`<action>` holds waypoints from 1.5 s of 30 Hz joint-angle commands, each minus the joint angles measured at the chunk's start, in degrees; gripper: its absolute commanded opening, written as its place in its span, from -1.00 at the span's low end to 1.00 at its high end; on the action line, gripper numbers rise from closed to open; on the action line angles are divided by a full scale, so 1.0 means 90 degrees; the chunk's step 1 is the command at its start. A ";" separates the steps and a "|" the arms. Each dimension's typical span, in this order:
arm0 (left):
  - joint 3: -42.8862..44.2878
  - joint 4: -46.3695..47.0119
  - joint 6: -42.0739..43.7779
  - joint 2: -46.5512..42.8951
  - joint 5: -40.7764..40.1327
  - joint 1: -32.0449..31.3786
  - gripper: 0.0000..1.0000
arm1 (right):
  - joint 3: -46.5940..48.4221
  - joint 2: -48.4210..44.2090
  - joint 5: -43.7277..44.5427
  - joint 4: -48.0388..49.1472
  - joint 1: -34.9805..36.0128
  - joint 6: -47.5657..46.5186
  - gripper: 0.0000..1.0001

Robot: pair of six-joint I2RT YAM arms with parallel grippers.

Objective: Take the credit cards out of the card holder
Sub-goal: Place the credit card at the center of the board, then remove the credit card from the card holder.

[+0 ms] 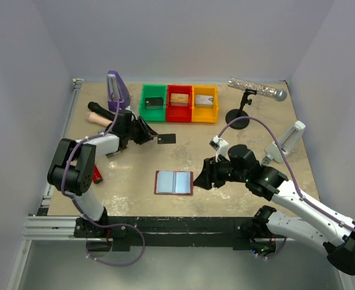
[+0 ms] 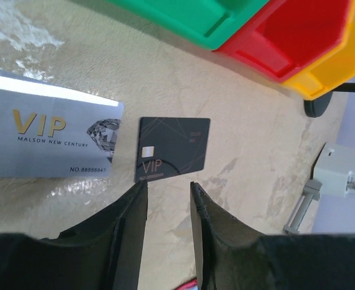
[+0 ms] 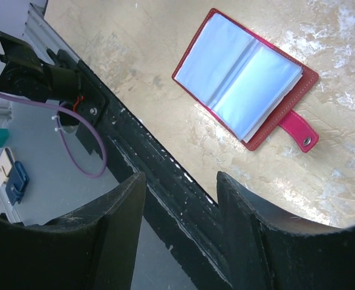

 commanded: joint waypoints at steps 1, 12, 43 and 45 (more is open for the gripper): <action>-0.0162 -0.0202 0.0186 -0.1306 -0.0280 0.0120 -0.21 | 0.0005 0.0046 0.0591 -0.0078 0.0033 0.0013 0.12; -0.3374 -0.0580 -0.1446 -0.5349 -0.1857 -0.1170 1.00 | -0.0259 0.1042 0.1335 0.0000 -0.0036 0.0579 0.61; -0.4071 -0.1102 -0.0595 -0.6232 -0.1072 -0.2546 0.75 | 0.0035 0.3729 0.1337 0.1062 -0.0417 0.1117 -0.76; -0.4032 -0.0783 -0.0556 -0.6076 -0.0936 -0.2556 0.72 | -0.0063 0.3592 0.1327 0.1190 -0.0388 0.1029 -1.00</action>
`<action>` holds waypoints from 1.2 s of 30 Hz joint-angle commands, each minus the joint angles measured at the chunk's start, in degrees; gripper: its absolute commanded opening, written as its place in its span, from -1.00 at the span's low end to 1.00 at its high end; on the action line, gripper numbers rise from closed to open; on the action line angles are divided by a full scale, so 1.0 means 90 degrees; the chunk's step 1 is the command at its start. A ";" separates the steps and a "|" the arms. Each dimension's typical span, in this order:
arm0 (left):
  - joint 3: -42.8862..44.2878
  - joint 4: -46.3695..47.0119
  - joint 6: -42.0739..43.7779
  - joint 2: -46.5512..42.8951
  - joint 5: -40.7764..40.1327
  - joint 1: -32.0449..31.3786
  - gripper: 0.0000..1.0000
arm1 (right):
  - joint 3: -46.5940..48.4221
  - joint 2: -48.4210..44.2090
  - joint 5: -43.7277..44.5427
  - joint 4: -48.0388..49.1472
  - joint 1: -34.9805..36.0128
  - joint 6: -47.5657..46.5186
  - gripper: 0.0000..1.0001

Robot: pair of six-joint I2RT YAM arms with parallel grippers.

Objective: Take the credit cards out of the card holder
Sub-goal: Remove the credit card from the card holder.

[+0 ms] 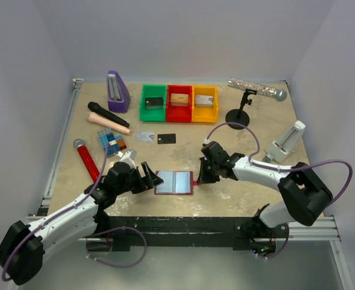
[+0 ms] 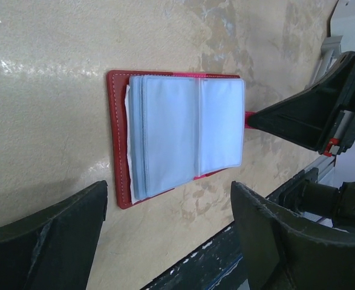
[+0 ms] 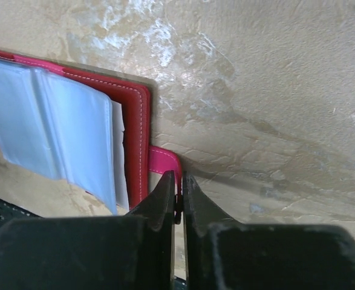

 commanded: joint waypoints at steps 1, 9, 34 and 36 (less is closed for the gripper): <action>0.0177 0.0677 0.0221 0.0298 0.0398 -0.0035 0.72 | -0.0209 -0.0316 -0.0186 0.0552 0.0021 -0.0045 -1.00; 0.0568 0.0834 0.0290 0.1098 0.0311 -0.0308 0.72 | -0.0395 -0.0658 -0.0226 0.0532 0.0284 -0.0074 -1.00; 0.0773 0.0971 0.0358 0.1899 -0.0080 -0.0767 0.72 | -0.0503 -0.0688 -0.0402 0.0689 0.0324 -0.0035 -1.00; 0.0802 0.1078 0.0397 0.2006 0.0027 -0.0787 0.71 | -0.0473 -0.0639 -0.0441 0.0718 0.0314 -0.0035 -1.00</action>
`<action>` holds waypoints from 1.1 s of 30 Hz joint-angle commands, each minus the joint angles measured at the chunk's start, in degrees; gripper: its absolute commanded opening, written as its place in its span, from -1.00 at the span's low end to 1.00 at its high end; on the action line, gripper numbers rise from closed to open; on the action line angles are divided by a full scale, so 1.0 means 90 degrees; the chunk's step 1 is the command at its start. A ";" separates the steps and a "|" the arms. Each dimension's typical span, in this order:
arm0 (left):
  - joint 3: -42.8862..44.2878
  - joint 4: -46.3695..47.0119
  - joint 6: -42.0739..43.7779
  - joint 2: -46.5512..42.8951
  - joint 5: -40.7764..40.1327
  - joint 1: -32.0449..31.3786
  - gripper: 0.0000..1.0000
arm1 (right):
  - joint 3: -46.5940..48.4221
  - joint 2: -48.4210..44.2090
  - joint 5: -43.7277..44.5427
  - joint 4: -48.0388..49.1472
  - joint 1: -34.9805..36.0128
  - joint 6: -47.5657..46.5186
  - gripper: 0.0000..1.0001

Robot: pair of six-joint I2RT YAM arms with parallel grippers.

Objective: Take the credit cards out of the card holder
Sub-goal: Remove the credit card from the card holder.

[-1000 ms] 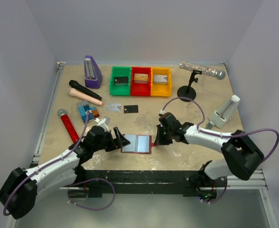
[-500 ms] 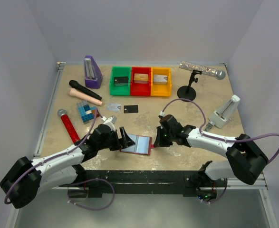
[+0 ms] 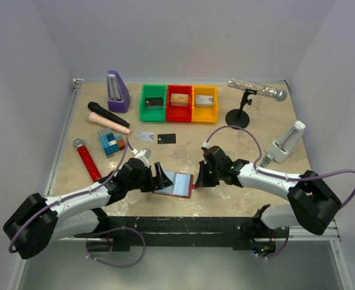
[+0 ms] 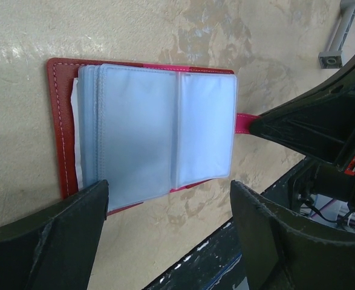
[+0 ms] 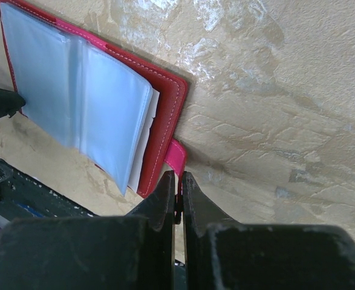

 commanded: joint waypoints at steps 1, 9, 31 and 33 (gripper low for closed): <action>0.0227 0.0306 0.0242 0.0241 0.0059 -0.0078 0.71 | 0.0076 0.0092 -0.0144 0.0247 0.0025 -0.0025 -1.00; 0.0471 0.0677 0.0349 0.0710 0.0498 -0.0322 0.68 | 0.0212 0.0190 -0.0232 0.0208 0.0025 -0.0045 -1.00; 0.0990 -0.0199 0.0878 -0.0067 -0.0818 -0.1173 0.73 | 0.0095 0.0044 -0.0184 0.0149 0.0015 -0.0133 -1.00; 0.0707 -0.0416 0.0711 -0.0391 -0.1258 -0.0997 0.73 | 0.0095 0.0034 -0.0184 0.0159 0.0025 -0.0142 -1.00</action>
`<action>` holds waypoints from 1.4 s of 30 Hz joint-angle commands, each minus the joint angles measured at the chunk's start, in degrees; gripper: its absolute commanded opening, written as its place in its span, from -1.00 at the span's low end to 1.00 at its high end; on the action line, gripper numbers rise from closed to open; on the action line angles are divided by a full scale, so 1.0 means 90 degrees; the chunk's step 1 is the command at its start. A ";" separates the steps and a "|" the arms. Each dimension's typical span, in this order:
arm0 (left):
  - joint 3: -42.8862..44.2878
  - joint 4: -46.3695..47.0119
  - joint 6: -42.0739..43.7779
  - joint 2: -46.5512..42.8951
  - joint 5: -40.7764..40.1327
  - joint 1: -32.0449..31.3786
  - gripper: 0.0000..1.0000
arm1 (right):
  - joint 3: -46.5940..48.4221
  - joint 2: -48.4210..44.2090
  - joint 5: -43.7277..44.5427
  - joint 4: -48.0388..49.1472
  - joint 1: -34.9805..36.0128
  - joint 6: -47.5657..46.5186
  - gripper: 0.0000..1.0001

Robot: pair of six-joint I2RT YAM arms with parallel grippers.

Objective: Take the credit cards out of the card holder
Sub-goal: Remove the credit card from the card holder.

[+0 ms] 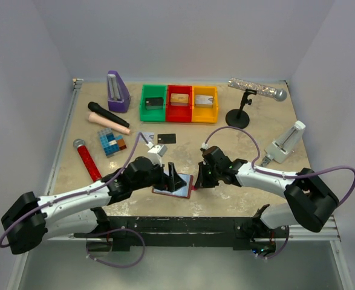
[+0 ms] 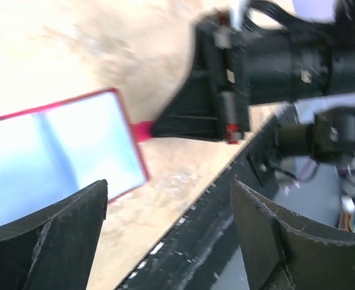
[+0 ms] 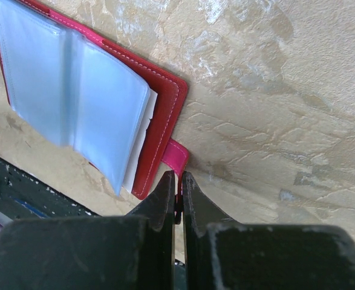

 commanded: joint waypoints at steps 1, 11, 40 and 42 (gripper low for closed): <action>-0.0533 -0.1010 -0.0317 -0.0771 -0.1402 0.0308 0.74 | 0.0071 -0.0151 -0.0023 0.0132 0.0015 -0.0123 -1.00; -0.0592 -0.1297 -0.0336 -0.0450 -0.1540 0.0377 0.80 | 0.0042 -0.0180 -0.0043 0.0162 0.0015 -0.0123 -1.00; -0.0670 -0.0184 -0.0161 0.0409 -0.0710 0.0357 0.74 | 0.0198 0.0133 -0.0180 0.0250 0.0015 -0.0162 -1.00; -0.0680 -0.0086 -0.0131 0.0448 -0.0622 0.0348 0.74 | 0.0208 0.0152 -0.0189 0.0259 0.0025 -0.0162 -1.00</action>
